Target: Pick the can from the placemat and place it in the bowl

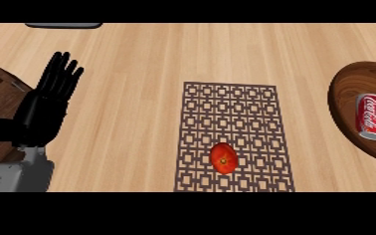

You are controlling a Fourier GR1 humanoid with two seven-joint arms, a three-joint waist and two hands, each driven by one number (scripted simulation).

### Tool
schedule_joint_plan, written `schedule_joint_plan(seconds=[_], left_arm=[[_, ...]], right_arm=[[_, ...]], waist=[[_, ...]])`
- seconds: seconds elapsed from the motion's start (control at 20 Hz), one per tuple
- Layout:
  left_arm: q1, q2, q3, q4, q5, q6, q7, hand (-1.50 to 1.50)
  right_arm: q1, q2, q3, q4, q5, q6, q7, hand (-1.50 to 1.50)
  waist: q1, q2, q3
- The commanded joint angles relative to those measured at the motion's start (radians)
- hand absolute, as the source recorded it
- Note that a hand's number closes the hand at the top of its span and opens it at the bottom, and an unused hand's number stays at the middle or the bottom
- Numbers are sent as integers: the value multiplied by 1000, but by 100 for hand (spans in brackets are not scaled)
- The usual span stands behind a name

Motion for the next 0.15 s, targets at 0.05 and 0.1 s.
schedule_joint_plan(seconds=[0.05, 0.1], left_arm=[[-6, 2, 8, 4, 20, -14, 9, 0], [-4, -13, 0, 2, -3, 13, -3, 0]], right_arm=[[50, -41, 1, -7, -1, 154, -96, -150], [64, -41, 3, -12, 0, 151, -100, -150]], waist=[[-1, 1, 2], [-5, 3, 4]])
